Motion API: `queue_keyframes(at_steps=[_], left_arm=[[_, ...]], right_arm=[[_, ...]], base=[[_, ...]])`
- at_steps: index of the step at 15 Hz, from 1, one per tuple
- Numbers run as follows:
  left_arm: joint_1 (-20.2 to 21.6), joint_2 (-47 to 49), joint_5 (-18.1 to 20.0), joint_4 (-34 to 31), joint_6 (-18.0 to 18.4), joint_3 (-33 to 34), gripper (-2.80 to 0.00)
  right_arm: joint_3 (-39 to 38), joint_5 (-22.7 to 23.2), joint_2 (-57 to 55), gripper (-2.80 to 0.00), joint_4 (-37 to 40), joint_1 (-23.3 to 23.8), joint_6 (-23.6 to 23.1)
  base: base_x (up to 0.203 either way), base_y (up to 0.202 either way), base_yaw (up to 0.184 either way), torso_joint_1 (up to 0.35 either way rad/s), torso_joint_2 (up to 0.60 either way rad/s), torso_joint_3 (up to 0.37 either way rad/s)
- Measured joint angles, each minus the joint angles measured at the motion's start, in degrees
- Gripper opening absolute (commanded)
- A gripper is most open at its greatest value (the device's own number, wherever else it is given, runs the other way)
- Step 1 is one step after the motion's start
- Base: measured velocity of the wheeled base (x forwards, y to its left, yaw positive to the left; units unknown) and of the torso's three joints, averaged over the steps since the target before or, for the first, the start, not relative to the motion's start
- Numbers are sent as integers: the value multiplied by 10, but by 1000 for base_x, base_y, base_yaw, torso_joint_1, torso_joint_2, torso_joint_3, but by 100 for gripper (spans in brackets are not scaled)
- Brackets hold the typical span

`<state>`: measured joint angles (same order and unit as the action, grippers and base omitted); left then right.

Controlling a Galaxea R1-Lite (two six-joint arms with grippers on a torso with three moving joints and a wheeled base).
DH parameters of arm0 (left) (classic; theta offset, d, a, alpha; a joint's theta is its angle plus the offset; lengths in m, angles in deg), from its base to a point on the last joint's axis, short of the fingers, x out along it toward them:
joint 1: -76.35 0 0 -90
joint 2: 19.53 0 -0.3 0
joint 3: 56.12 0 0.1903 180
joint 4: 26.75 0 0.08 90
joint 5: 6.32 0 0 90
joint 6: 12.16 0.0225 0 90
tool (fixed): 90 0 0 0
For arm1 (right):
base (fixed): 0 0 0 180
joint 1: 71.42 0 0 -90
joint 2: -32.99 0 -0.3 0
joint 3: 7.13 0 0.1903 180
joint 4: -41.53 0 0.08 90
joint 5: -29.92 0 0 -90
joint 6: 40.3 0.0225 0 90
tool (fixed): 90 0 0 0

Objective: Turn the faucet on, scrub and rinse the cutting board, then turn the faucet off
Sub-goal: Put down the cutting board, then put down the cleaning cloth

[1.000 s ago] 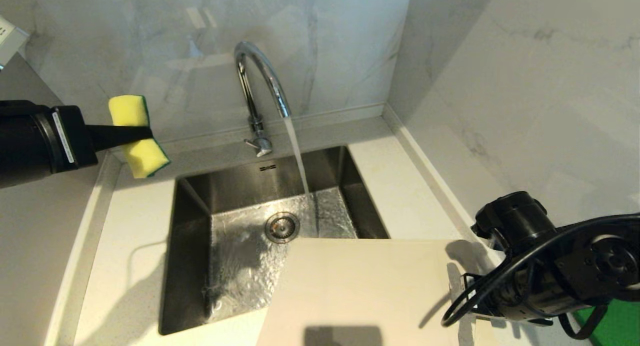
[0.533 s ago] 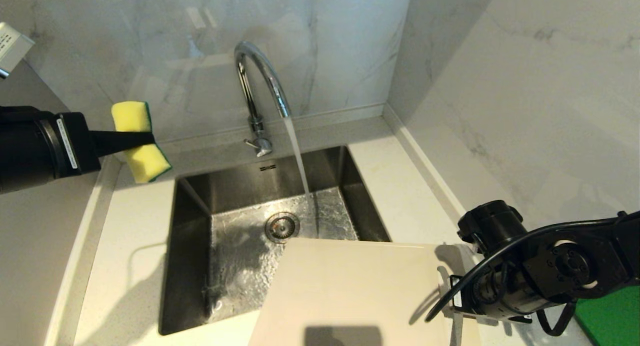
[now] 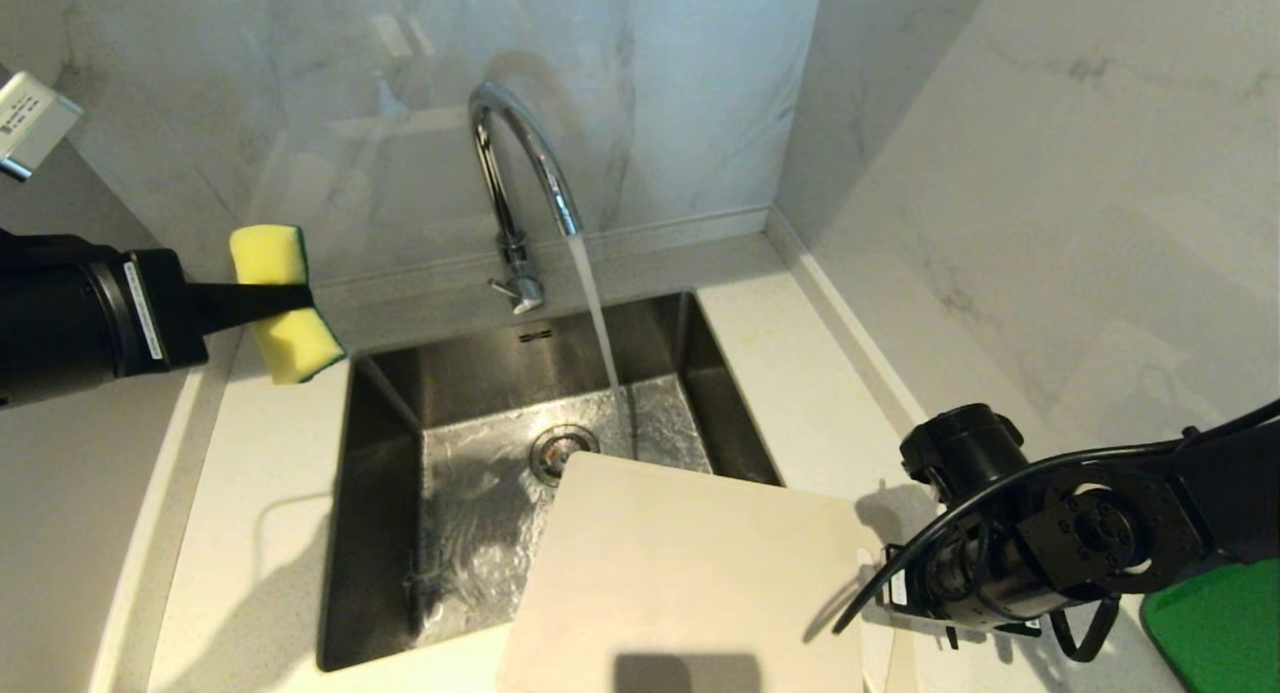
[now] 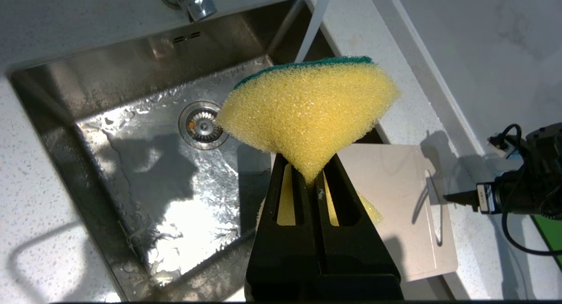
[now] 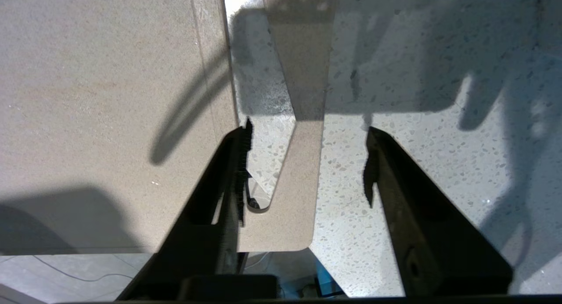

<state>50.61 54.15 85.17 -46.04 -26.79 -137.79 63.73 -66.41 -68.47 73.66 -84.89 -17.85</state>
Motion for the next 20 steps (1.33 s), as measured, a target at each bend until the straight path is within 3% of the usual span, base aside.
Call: queue_keyframes(at_steps=[8, 9, 13, 18, 20], left_arm=[[-1, -10, 1, 0, 1, 5, -280], [-1, -11, 1, 0, 0, 5, -280], [-1, -11, 1, 1, 0, -1, -280], [-1, -11, 2, 1, 0, -2, -280], [-1, -11, 2, 1, 0, -3, -280]], right_arm=[[9, -34, 61, 0, 0, 0, -6], [9, -37, 76, -280, 2, 0, -7], [22, -57, 144, -280, 48, -1, -27], [125, -61, 246, -280, 225, -2, -29], [155, -92, 281, -280, 277, -1, -26]], base=[[0, 0, 0, 0, 0, 0], [0, 0, 0, 0, 0, 0], [0, 0, 0, 0, 0, 0], [0, 0, 0, 0, 0, 0], [0, 0, 0, 0, 0, 0]])
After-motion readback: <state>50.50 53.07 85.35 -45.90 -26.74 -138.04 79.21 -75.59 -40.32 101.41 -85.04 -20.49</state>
